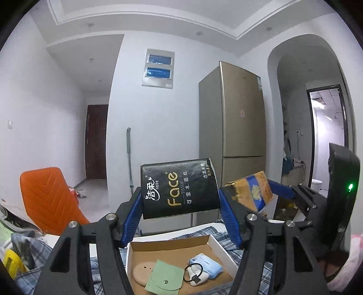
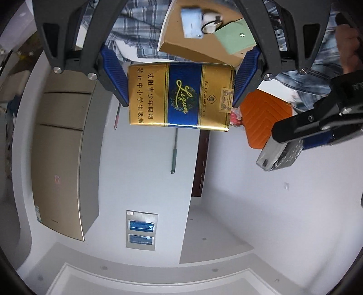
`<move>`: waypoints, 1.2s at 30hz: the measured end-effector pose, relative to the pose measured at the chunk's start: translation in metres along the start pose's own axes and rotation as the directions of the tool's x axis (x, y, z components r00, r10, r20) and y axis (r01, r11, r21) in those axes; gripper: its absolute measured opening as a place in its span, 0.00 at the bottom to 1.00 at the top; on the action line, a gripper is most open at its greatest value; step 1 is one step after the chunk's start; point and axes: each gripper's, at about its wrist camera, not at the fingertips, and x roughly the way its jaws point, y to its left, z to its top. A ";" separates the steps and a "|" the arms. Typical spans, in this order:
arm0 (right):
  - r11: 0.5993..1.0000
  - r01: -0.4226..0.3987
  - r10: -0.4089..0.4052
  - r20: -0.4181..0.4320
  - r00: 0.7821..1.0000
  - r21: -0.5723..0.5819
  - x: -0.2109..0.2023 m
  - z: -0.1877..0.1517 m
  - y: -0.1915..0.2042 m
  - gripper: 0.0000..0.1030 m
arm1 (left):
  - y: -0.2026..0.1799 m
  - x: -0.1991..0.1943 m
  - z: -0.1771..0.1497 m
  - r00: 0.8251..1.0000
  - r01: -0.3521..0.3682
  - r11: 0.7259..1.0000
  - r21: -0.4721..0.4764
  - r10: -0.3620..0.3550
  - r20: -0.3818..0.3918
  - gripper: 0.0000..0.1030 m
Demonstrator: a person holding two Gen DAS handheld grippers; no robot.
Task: Organize soft objects
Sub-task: 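Carry tissue pack and cigarette pack over the box and open both grippers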
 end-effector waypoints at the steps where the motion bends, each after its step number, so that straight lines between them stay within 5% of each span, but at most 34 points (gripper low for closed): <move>1: 1.000 0.002 -0.002 -0.009 1.000 0.003 0.007 -0.003 0.001 0.83 | 0.002 0.006 -0.003 1.000 -0.001 1.000 -0.006 0.001 -0.003 0.65; 11: 0.998 0.002 0.005 -0.107 0.994 0.070 0.053 -0.055 -0.003 0.83 | 0.022 0.048 -0.044 0.996 -0.044 0.999 -0.003 0.043 -0.073 0.65; 18: 0.997 -0.039 0.054 -0.248 0.967 0.066 0.076 -0.084 0.002 0.83 | 0.035 0.068 -0.069 0.987 -0.058 0.998 -0.026 0.053 -0.152 0.65; 30: 0.994 -0.061 0.091 -0.395 0.914 0.087 0.096 -0.101 -0.003 0.90 | 0.046 0.079 -0.081 0.972 -0.085 0.995 -0.044 0.073 -0.222 0.64; 36: 0.996 -0.039 0.067 -0.395 0.916 0.080 0.098 -0.103 -0.003 0.94 | 0.052 0.084 -0.082 0.965 -0.102 0.993 -0.055 0.085 -0.247 0.64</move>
